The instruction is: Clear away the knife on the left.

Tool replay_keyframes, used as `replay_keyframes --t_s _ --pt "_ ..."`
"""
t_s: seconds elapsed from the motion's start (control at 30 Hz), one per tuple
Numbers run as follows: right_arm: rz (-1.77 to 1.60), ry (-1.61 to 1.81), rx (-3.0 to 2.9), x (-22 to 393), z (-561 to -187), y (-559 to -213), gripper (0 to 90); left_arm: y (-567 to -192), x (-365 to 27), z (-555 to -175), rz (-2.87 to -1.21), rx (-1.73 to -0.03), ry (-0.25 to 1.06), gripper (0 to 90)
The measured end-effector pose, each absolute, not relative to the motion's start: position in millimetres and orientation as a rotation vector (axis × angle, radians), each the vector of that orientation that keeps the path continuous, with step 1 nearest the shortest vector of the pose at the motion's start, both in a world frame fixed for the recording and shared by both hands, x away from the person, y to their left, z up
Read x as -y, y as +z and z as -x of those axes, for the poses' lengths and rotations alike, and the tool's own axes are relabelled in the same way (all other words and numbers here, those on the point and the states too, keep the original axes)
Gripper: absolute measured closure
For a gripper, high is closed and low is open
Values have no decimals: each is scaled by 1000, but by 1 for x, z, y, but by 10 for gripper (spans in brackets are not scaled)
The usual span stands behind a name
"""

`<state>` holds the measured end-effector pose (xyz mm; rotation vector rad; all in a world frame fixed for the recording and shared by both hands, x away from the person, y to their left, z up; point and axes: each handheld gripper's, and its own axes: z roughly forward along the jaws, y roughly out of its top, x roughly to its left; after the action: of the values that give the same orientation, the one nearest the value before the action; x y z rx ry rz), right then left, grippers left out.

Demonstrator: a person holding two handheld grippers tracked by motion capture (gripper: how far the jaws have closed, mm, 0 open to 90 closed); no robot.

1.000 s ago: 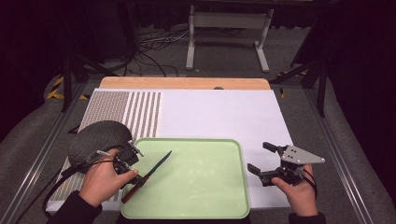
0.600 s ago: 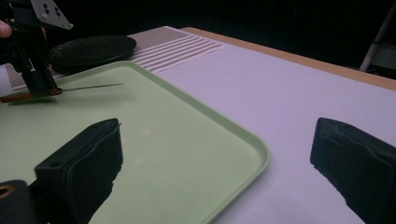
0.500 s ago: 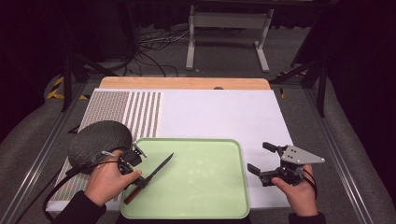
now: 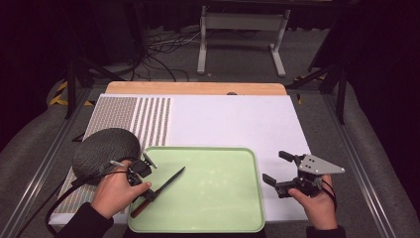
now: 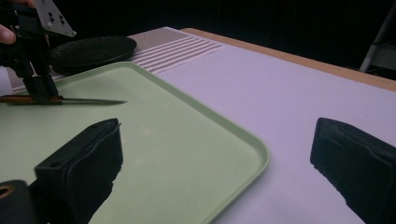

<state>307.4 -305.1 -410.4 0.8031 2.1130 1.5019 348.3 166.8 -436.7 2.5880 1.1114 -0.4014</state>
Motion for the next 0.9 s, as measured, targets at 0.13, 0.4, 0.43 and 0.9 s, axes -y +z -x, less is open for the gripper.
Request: replay_keyframes --t_s 0.13,0.4,0.43,0.9 --pt "-803 1502 -2115 305 -308 -411 32 -433 -167 -346 -2581 -1105 -373 594" --pt "-800 1496 -2124 304 -308 -411 31 -423 -164 -340 -2550 -902 -212 193" --pt "-799 1496 -2124 304 -308 -411 31 -423 -164 -340 -2550 -902 -212 208" --pt "-793 1495 -2127 303 -308 -412 31 -423 -158 -332 -2500 -446 -101 900"
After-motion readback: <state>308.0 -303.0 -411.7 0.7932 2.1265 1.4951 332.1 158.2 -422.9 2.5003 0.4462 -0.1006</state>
